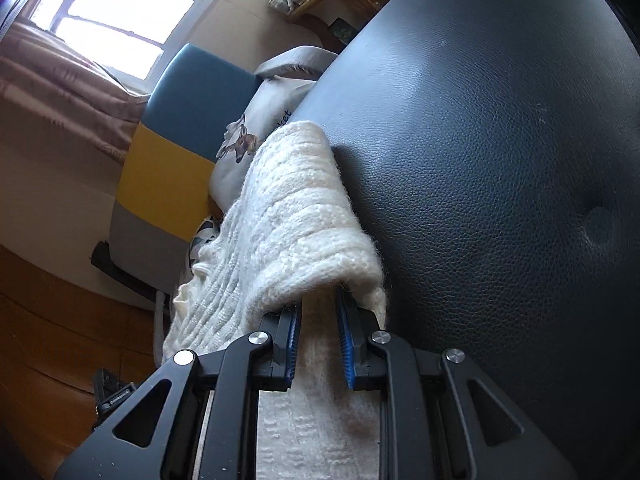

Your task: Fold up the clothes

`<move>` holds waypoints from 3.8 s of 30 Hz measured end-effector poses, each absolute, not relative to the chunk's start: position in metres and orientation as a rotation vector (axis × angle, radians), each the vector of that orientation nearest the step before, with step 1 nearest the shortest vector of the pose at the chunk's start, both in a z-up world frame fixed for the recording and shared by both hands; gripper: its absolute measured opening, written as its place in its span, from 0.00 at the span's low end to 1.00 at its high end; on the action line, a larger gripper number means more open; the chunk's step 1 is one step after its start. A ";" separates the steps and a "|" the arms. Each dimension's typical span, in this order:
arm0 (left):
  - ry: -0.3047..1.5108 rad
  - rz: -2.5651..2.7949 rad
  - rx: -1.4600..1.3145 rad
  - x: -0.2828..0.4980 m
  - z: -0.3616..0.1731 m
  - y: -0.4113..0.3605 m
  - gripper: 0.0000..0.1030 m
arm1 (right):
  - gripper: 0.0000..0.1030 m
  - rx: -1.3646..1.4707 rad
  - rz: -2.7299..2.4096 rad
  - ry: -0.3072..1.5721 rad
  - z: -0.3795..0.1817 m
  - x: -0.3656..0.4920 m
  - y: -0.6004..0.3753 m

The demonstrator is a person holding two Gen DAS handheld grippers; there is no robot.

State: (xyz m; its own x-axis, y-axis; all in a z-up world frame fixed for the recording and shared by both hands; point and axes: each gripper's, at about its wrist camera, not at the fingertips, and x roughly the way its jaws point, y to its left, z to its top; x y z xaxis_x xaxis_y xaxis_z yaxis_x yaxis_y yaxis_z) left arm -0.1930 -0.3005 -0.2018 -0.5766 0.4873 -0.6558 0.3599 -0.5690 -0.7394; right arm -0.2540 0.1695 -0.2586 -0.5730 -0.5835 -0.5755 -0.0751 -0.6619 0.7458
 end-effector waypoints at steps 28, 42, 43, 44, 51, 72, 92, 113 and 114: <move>-1.054 2.505 -0.969 -0.247 -0.036 -0.204 0.06 | 0.71 1.107 -2.376 -0.781 -0.214 -0.213 0.196; -0.879 2.497 -0.780 -0.272 0.059 -0.163 0.06 | 0.71 1.118 -2.298 -0.545 -0.219 -0.237 0.144; -0.883 2.493 -0.761 -0.271 0.063 -0.164 0.06 | 0.71 1.130 -2.312 -0.553 -0.222 -0.240 0.145; -0.890 2.490 -0.738 -0.269 0.066 -0.166 0.06 | 0.71 1.132 -2.322 -0.564 -0.223 -0.242 0.149; -0.988 2.573 -0.708 -0.240 0.039 -0.214 0.06 | 0.70 1.134 -2.402 -0.608 -0.230 -0.244 0.161; -1.174 2.611 -1.321 -0.150 -0.188 -0.309 0.09 | 0.75 1.252 -2.504 -0.208 -0.234 -0.248 0.121; -0.992 2.799 -1.091 -0.174 -0.127 -0.311 0.06 | 0.79 1.235 -2.526 -0.177 -0.234 -0.245 0.117; -0.874 2.886 -1.179 -0.140 -0.122 -0.287 0.14 | 0.83 1.219 -2.460 -0.260 -0.234 -0.248 0.126; -0.812 2.881 -1.236 -0.148 -0.126 -0.278 0.14 | 0.83 1.224 -2.467 -0.226 -0.232 -0.246 0.124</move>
